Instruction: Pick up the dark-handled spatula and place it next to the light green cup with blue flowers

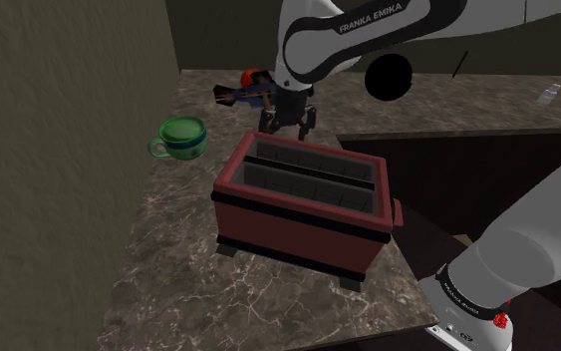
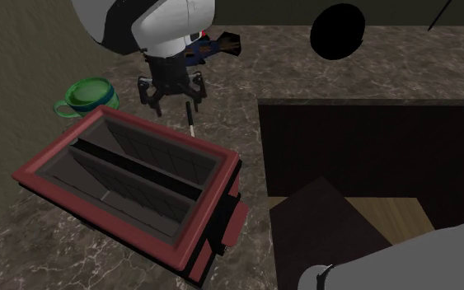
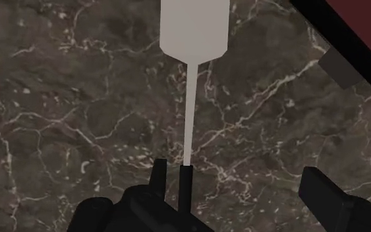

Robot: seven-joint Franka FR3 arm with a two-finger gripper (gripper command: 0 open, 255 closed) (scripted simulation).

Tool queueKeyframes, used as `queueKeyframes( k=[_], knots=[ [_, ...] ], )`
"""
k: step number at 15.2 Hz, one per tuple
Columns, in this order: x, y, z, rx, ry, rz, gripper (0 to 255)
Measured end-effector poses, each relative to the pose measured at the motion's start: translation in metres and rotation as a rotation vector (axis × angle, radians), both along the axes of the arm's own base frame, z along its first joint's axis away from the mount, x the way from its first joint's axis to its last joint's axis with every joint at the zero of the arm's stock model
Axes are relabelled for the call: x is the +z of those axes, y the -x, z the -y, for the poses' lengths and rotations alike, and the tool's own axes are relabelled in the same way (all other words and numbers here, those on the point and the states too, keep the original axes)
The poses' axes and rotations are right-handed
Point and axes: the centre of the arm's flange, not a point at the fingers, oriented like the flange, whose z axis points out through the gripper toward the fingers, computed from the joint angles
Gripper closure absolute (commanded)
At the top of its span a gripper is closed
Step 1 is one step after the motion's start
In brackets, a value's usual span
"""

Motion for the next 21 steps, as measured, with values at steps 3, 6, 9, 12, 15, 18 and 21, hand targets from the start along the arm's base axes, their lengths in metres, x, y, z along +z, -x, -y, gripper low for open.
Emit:
queueKeyframes(
  k=[3,6,9,12,15,18,21],
  knots=[
    [-0.035,-0.001,0.012,0.020,0.023,-0.036,0],
    [-0.054,0.002,0.015,0.025,0.029,-0.046,0],
    [-0.070,0.005,0.016,0.026,0.030,-0.047,0],
    [-0.083,0.004,0.015,0.026,0.030,-0.047,0],
    [-0.085,0.004,0.015,0.026,0.030,-0.047,0],
    [-0.085,0.004,0.015,0.026,0.030,-0.047,255],
    [-0.081,0.003,0.011,0.031,0.028,-0.038,255]
  ],
)
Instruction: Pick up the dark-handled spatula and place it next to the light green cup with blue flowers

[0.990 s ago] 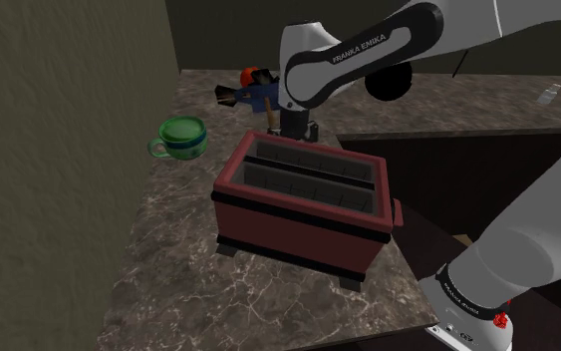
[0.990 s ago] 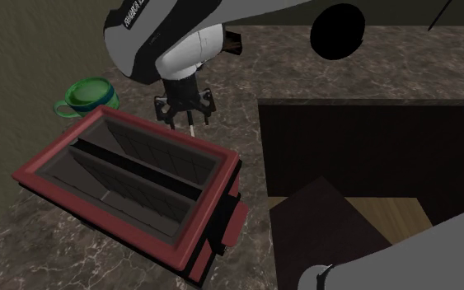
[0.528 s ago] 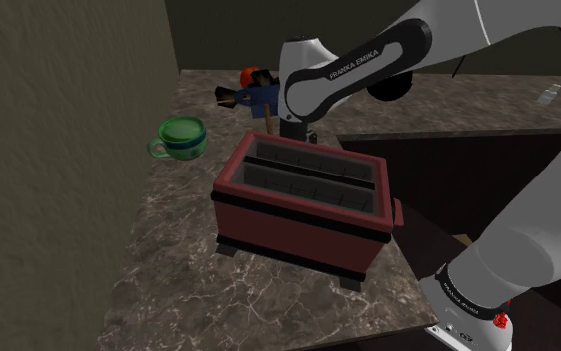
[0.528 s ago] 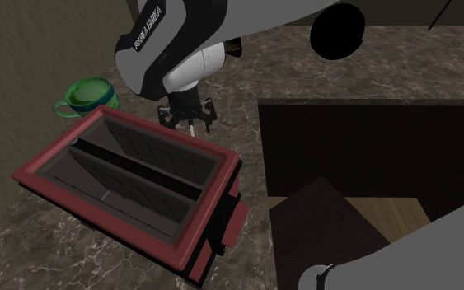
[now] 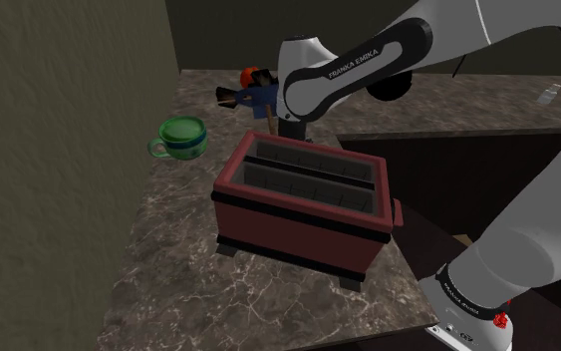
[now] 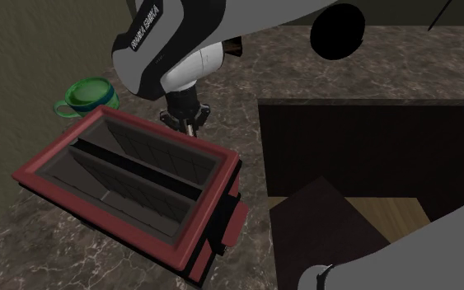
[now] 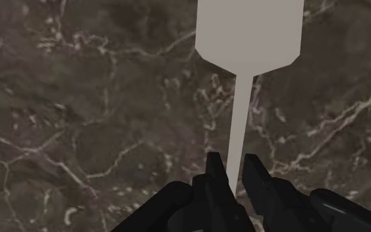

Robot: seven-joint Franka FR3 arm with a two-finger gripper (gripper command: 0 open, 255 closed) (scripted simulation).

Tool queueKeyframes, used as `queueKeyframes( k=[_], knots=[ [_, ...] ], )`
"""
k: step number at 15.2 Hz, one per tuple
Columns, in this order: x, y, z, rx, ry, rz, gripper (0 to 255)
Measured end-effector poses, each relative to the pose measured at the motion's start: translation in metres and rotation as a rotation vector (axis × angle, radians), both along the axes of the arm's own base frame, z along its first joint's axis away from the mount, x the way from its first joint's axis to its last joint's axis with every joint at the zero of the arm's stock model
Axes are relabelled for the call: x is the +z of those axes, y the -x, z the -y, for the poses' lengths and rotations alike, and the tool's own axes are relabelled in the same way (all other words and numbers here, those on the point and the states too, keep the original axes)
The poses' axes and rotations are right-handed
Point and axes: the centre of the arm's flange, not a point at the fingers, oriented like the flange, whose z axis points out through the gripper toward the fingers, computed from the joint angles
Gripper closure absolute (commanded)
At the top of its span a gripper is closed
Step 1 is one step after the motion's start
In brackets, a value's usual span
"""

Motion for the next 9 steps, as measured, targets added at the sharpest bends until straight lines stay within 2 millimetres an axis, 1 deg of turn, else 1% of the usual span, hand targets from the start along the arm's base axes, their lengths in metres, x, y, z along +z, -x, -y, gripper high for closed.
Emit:
queueKeyframes(
  k=[7,9],
  knots=[
    [0.0000,-0.0002,0.0004,-0.002,0.001,0.000,255],
    [0.0040,0.0006,0.0032,-0.005,0.002,-0.007,255]
  ],
)
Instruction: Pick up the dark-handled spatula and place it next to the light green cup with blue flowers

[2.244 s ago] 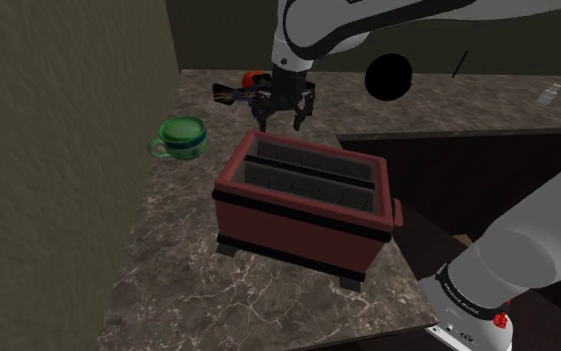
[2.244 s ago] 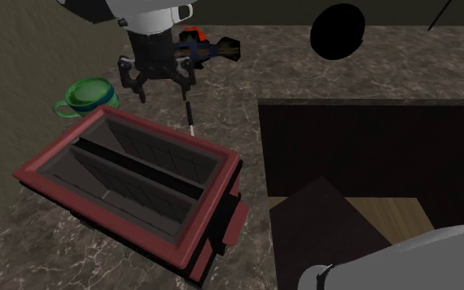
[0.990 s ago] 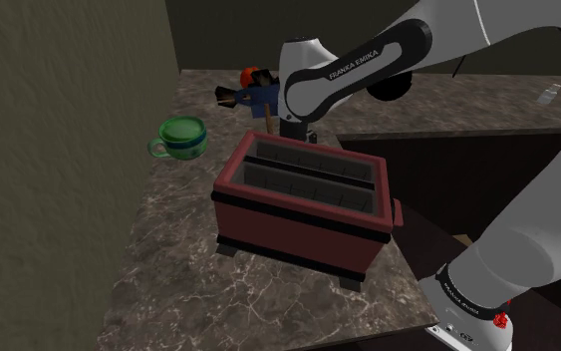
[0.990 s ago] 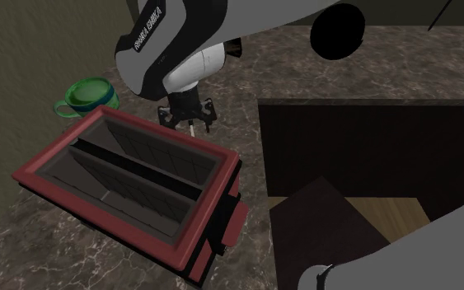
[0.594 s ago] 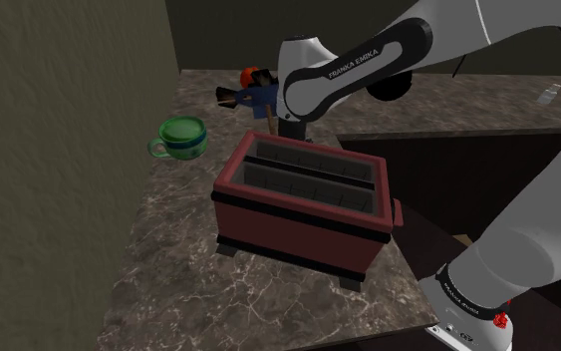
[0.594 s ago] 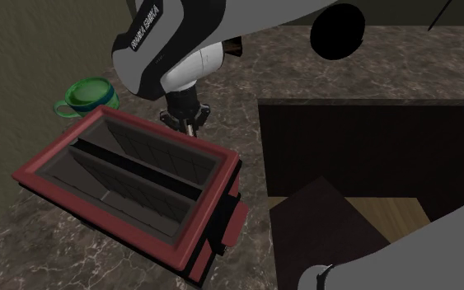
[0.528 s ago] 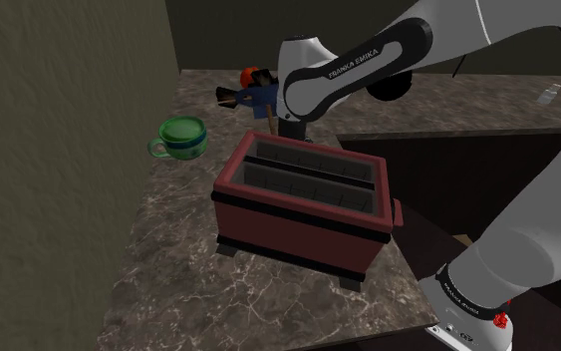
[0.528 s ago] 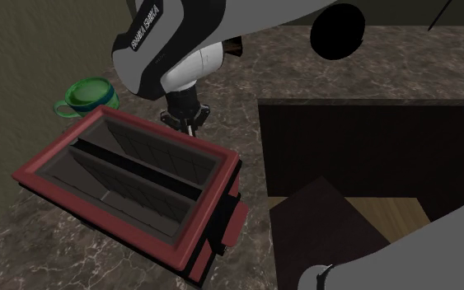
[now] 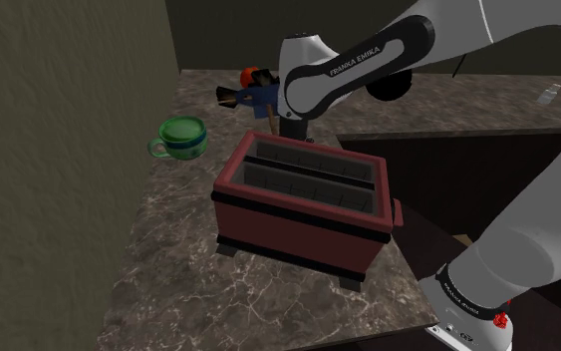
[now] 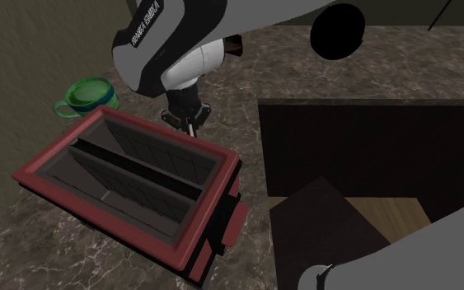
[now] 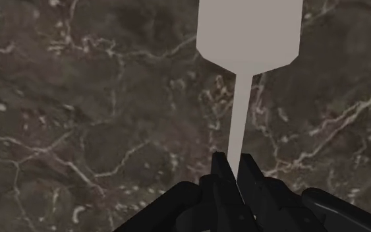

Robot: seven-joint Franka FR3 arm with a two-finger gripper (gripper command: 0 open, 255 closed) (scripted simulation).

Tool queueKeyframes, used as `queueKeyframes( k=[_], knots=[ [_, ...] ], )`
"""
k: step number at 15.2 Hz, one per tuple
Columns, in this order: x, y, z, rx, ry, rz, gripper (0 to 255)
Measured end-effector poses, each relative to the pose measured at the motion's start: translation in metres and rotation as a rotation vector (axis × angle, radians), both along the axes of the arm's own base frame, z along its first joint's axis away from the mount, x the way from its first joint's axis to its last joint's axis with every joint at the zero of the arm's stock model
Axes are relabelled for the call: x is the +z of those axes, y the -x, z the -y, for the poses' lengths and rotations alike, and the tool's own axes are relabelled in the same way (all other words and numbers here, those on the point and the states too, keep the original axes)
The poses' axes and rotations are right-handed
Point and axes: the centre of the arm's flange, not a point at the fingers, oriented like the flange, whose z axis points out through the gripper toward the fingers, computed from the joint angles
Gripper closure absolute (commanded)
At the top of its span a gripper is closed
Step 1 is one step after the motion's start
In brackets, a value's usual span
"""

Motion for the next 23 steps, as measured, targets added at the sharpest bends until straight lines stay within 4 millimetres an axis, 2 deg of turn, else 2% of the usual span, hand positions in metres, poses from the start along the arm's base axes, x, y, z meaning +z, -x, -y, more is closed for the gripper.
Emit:
queueKeyframes(
  k=[23],
  knots=[
    [0.119,0.000,0.002,-0.003,0.000,0.000,255]
  ],
)
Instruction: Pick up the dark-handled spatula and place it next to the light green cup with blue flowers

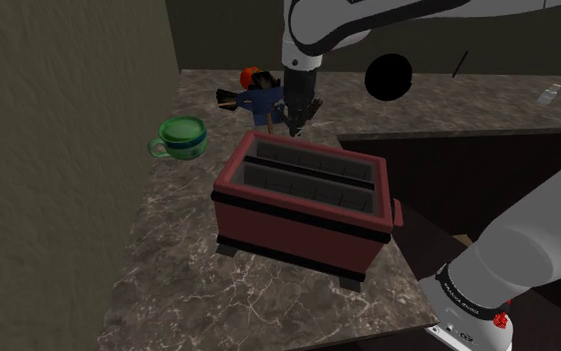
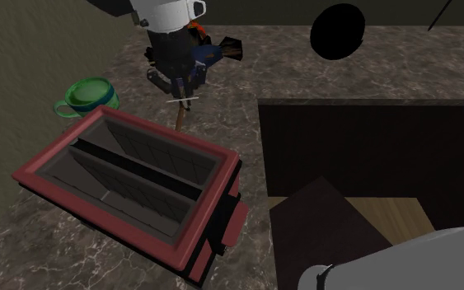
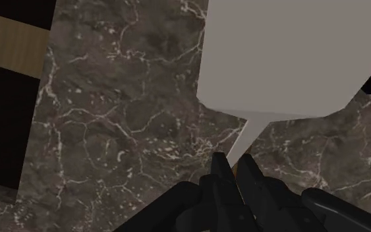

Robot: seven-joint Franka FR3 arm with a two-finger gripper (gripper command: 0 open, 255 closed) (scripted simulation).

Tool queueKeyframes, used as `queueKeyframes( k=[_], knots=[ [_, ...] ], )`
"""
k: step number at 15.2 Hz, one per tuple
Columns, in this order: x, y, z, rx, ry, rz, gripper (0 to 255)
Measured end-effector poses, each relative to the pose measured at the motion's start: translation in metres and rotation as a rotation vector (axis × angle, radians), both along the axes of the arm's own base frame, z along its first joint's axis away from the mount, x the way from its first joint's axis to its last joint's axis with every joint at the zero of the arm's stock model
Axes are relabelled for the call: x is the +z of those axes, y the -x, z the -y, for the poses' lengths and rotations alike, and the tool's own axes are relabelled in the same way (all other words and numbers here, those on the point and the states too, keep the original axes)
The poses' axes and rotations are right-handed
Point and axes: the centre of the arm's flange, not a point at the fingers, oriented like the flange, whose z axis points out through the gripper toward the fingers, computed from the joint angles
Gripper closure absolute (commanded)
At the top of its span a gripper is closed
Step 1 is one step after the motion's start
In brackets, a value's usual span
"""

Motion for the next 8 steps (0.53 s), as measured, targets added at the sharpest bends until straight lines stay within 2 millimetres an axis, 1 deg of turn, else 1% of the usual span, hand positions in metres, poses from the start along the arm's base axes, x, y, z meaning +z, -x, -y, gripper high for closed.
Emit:
queueKeyframes(
  k=[7,8],
  knots=[
    [0.036,0.000,0.000,0.000,0.000,0.000,255],
    [0.039,-0.004,-0.004,0.000,0.000,0.000,255]
  ],
)
